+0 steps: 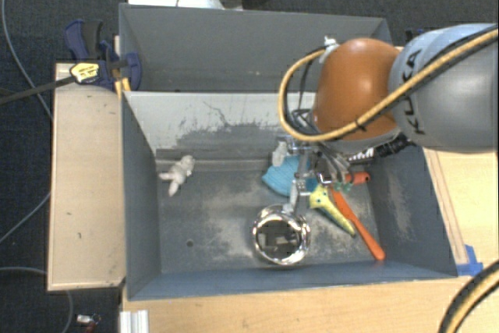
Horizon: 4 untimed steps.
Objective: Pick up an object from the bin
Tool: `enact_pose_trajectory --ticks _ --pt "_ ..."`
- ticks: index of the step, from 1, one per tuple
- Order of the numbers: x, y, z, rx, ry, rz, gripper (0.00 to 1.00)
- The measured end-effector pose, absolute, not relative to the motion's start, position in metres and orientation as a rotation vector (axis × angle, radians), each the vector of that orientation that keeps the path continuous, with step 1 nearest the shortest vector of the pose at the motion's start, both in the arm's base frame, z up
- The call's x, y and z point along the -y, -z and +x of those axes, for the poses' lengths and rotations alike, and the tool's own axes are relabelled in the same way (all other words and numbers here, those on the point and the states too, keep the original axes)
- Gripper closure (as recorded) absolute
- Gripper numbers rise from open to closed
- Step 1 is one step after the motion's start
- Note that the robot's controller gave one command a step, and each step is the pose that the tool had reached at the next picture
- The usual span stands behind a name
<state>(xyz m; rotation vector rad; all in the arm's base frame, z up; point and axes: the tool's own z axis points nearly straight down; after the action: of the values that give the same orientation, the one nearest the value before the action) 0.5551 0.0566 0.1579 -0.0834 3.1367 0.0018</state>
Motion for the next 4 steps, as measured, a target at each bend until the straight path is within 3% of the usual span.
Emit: enact_pose_trajectory --ticks 1,2,3,4 --pt "-0.047 -0.115 0.536 -3.094 0.0 -0.515 0.0" --pt "-0.036 -0.114 0.546 -3.102 0.0 -0.435 0.0" --pt "-0.029 -0.091 0.529 -2.966 -0.001 -1.02 0.0" --pt "-0.025 -0.082 0.53 -2.905 0.001 -1.175 0.0"
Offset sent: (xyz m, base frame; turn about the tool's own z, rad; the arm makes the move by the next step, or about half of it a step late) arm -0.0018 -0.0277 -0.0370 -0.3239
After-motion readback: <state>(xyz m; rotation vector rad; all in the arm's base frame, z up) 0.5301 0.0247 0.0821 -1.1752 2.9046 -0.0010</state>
